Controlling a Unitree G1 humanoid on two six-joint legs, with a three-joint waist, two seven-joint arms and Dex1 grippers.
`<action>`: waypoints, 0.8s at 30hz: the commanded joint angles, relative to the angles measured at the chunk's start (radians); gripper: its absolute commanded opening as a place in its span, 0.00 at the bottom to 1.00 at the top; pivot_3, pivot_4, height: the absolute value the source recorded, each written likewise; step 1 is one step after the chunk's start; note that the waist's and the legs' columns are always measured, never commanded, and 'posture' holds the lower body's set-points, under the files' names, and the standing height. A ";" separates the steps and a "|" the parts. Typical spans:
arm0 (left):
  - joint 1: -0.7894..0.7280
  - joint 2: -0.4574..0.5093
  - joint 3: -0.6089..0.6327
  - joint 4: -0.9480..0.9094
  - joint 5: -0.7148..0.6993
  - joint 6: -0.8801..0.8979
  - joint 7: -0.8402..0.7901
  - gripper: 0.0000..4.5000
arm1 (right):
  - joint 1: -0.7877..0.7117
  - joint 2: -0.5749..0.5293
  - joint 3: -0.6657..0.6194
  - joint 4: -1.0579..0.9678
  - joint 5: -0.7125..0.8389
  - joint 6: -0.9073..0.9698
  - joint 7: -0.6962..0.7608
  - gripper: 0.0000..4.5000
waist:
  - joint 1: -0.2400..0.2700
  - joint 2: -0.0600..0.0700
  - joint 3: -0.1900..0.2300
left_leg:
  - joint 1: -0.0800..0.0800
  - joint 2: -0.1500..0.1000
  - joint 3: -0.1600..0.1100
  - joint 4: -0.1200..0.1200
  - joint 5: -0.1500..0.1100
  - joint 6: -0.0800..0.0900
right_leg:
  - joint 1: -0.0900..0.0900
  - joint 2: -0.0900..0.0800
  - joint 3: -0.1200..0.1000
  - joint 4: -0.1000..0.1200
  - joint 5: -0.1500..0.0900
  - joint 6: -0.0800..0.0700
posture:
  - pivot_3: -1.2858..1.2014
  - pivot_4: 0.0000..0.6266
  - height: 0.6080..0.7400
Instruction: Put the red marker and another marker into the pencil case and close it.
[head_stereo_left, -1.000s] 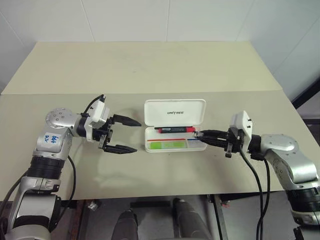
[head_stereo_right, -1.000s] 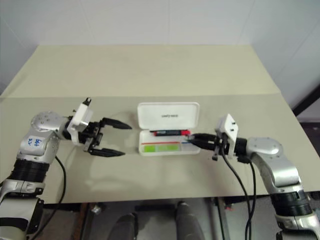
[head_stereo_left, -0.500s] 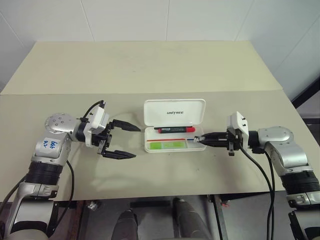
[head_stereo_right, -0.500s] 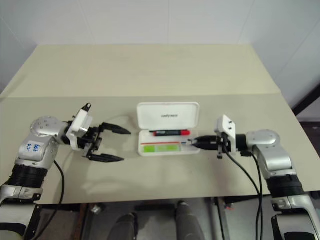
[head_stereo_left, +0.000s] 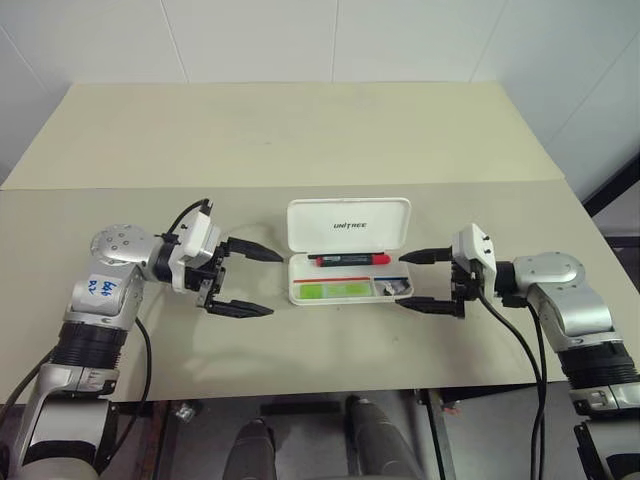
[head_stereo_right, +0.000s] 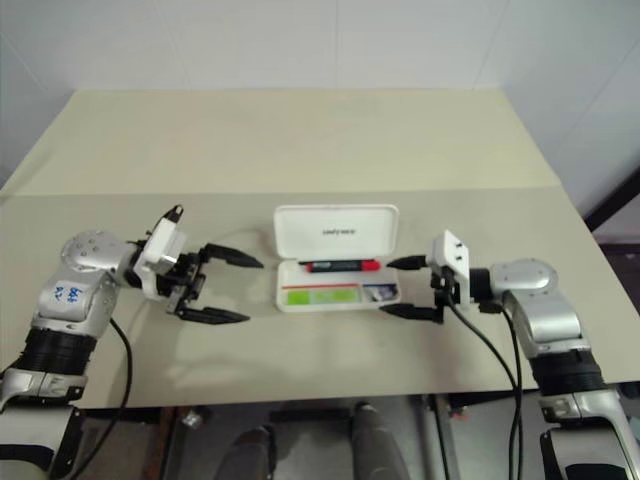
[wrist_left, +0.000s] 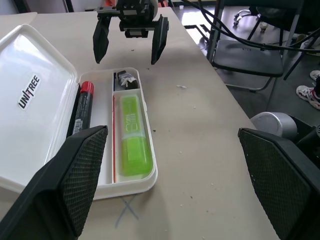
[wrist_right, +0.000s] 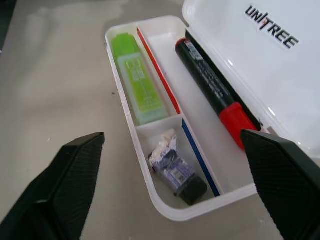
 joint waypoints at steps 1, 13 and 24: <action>-0.038 -0.007 0.023 0.020 0.000 -0.019 0.001 1.00 | 0.041 -0.014 -0.108 -0.134 0.153 0.069 0.033 0.99 | 0.001 0.000 0.000 | 0.000 0.000 0.000 0.000 0.000 0.000 | 0.000 0.000 0.000 0.000 0.000 0.000 | 0.52 0.24 1.00; -0.184 -0.070 0.046 0.242 0.037 -0.111 0.037 0.72 | 0.143 -0.018 -0.235 -0.254 0.269 0.130 -0.018 1.00 | 0.001 0.000 0.000 | 0.000 0.000 0.000 0.001 0.000 0.000 | 0.000 0.000 0.000 0.000 0.001 0.000 | 0.52 0.24 1.00; -0.394 -0.125 0.079 0.502 0.044 -0.221 -0.011 0.01 | 0.183 -0.017 -0.280 -0.298 0.301 0.134 -0.037 1.00 | 0.003 0.000 0.000 | -0.001 0.000 0.000 0.000 0.000 0.000 | 0.000 0.000 0.000 0.000 0.001 0.003 | 0.52 0.24 1.00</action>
